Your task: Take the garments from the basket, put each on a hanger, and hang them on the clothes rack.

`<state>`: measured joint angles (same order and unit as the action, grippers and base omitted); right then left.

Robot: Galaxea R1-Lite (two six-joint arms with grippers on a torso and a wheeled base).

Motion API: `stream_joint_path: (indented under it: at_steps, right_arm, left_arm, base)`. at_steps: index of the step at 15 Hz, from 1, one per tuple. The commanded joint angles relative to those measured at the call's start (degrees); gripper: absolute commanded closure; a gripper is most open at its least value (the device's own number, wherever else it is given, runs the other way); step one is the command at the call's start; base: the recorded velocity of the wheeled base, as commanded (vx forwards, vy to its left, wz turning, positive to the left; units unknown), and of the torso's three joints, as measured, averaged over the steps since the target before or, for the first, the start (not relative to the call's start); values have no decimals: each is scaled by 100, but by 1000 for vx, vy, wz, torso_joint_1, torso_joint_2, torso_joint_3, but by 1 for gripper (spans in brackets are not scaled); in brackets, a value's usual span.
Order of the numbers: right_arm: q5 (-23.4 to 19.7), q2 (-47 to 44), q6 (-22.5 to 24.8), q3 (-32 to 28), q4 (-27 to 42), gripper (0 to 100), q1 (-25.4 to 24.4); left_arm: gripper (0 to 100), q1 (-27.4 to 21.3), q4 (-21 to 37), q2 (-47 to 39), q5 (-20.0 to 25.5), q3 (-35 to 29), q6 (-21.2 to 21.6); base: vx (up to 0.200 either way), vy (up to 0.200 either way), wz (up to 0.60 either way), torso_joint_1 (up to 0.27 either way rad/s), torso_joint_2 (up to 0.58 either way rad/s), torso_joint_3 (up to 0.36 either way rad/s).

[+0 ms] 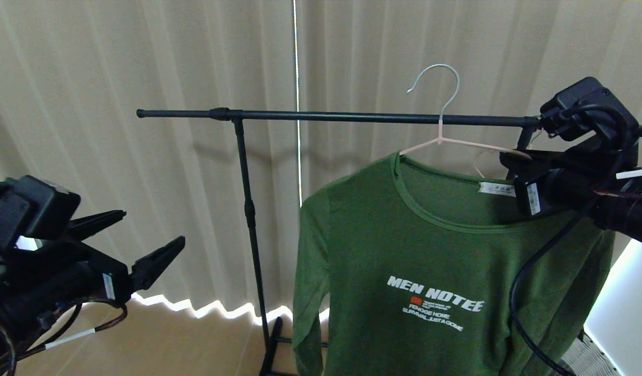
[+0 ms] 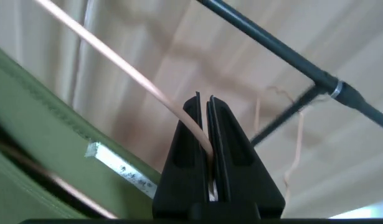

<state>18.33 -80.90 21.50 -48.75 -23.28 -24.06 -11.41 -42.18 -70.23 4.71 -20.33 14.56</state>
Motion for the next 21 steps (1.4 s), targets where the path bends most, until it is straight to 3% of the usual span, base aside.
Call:
stream_joint_path:
  at_steps: [1, 5, 12, 15, 21]
  right_arm:
    - [188, -5, 3, -29, 307, 100, 112]
    - [522, -5, 3, -29, 535, 100, 279]
    - [513, 21, -50, 85, 527, 100, 561]
    - [522, 21, -305, 111, 500, 100, 684]
    - [513, 4, -340, 120, 518, 100, 1000]
  left_arm:
    - [0, 34, 52, 449, -14, 91, -199]
    - [0, 25, 43, 466, -14, 328, -181]
    - [0, 183, -168, 537, -22, 179, -216]
    - [0, 113, -159, 502, -5, 188, -199]
    - [0, 25, -264, 282, 39, 232, -313]
  base:
    - [0, 0, 0, 0, 0, 0]
    - [0, 0, 0, 0, 0, 0]
    - [0, 0, 0, 0, 0, 0]
    - [200, 0, 0, 1, 1, 2]
    - [200, 0, 0, 4, 3, -2]
